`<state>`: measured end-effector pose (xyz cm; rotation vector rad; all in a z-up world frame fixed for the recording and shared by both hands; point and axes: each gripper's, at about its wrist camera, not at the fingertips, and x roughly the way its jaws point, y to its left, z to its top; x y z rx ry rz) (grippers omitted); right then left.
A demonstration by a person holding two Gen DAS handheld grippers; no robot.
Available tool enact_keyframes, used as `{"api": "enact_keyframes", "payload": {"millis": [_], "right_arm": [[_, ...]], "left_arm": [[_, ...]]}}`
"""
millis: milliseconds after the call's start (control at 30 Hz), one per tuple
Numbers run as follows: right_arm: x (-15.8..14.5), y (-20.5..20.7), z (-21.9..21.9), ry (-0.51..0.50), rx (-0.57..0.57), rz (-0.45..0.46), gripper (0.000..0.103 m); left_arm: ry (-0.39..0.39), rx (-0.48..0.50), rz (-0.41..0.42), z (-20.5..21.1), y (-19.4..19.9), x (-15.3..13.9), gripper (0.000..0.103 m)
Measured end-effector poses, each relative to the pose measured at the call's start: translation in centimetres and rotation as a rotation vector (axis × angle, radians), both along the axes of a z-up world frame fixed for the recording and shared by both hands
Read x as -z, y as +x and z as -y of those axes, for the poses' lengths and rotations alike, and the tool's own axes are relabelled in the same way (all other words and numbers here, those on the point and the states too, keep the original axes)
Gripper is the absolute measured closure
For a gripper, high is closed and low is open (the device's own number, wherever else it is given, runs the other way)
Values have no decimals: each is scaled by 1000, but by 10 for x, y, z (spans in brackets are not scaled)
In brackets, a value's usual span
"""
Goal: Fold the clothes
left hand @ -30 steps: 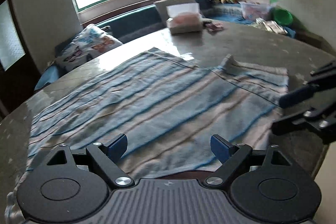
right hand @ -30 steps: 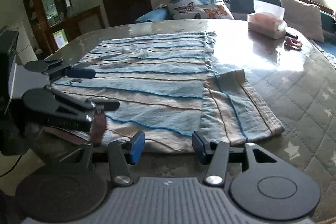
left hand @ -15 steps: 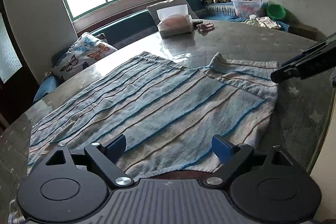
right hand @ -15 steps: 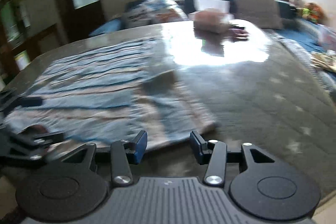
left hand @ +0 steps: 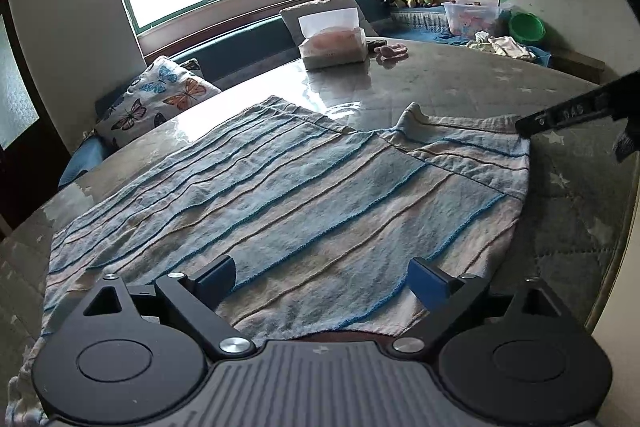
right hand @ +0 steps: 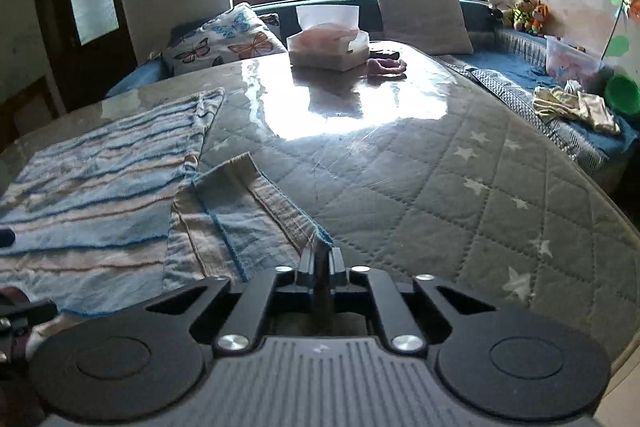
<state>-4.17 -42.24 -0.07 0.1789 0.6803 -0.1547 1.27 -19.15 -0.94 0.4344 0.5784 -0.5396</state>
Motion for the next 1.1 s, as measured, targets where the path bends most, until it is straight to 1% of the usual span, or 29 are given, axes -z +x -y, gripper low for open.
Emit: {"api": "enact_keyframes", "payload": {"millis": [100,167,367,467,567,767,833,900,967,1100], "right_arm": [[-8,-2,0,16,0,23,101],[-21,-5,-5,11,-32,55,101],[-58,-12,-39,9,-186,143,101],[-66,-12,-63,11,-271,157,101],[-65,-7,-85,16,-346,148,101],[-46,-1,-110,31,-435,78,101],[-39,2,-119,35,-465,55,99],[-33,4,-127,40,-494,31,96],[-26,6,-135,45,-524,8,95],[-28,15,-120,30,-488,2,95]], "left_arm": [[-6,-10,-5,-4,1,1,8],[-10,-18,-9,-8,2,2,7],[-34,-50,-8,-24,1,0,6],[-46,-70,-6,-33,-1,-1,6],[-56,-95,-7,-44,-3,-3,5],[-69,-143,-10,-61,-2,-2,5],[-71,-158,-14,-64,-1,-2,5],[-75,-170,-17,-67,1,-3,5],[-80,-173,-14,-66,3,-5,5],[-96,-156,-20,-57,9,-11,4]]}}
